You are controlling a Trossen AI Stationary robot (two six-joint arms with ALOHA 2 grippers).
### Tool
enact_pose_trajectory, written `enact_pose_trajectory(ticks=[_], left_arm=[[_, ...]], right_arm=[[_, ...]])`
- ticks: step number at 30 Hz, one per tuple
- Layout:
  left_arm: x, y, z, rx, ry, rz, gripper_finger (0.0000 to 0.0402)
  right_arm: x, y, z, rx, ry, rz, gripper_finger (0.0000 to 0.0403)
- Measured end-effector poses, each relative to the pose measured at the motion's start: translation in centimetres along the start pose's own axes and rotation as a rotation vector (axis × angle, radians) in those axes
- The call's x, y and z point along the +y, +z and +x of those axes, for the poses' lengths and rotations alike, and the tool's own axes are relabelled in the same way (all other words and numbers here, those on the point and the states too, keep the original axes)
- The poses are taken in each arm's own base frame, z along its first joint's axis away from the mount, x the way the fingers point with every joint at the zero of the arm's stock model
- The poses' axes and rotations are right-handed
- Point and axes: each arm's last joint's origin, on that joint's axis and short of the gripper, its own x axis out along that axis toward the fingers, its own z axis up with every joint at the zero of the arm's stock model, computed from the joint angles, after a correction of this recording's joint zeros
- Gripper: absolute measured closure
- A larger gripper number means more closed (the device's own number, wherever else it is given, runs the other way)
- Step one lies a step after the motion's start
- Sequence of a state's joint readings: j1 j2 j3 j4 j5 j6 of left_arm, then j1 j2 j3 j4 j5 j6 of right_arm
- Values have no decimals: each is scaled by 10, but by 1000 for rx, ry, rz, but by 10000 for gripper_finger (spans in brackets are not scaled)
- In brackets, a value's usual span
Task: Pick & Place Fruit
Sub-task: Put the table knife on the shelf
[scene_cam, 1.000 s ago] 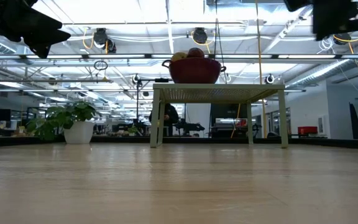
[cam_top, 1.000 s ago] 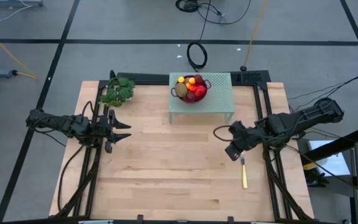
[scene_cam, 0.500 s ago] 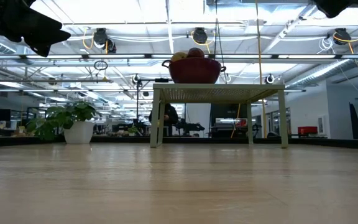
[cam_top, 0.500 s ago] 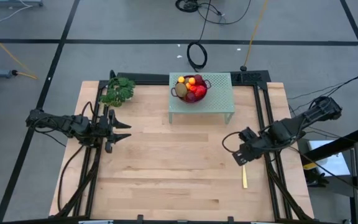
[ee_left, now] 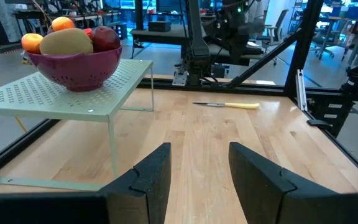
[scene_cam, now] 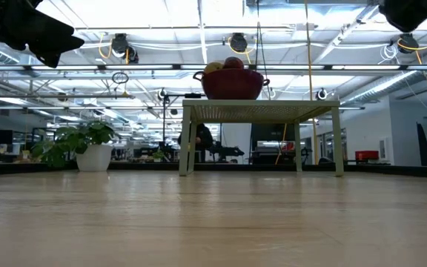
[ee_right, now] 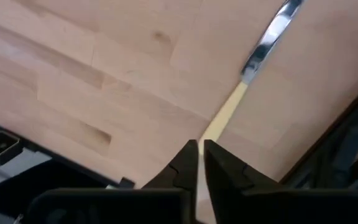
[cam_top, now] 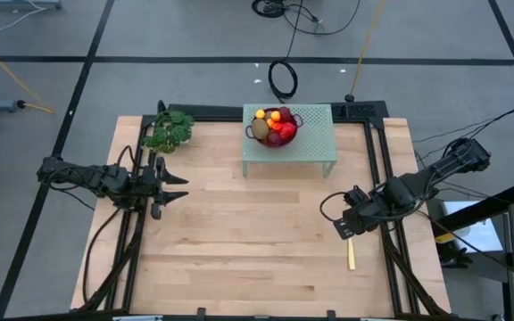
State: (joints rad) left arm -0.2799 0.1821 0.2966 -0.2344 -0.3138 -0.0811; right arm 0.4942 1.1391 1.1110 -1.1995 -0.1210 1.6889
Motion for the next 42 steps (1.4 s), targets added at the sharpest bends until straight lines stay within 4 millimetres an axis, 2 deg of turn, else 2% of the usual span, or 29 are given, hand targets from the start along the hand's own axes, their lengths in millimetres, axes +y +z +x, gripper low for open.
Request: enact_pose_trajectory(ticks=[12,17,24,30,42], left_arm=[[0,0,0,1,0,0,240],[0,0,0,1,0,0,240],[0,0,0,1,0,32,240],[0,0,0,1,0,35,240],[0,0,0,1,1,34,240]], right_arm=[[-8,-7,50,119,13,124,238],[-16,-8,71,124,1,187,200],[-30,-9,95,122,-30,298,191],[-36,-8,106,126,-26,334,196],[-34,-8,124,101,-80,359,198]])
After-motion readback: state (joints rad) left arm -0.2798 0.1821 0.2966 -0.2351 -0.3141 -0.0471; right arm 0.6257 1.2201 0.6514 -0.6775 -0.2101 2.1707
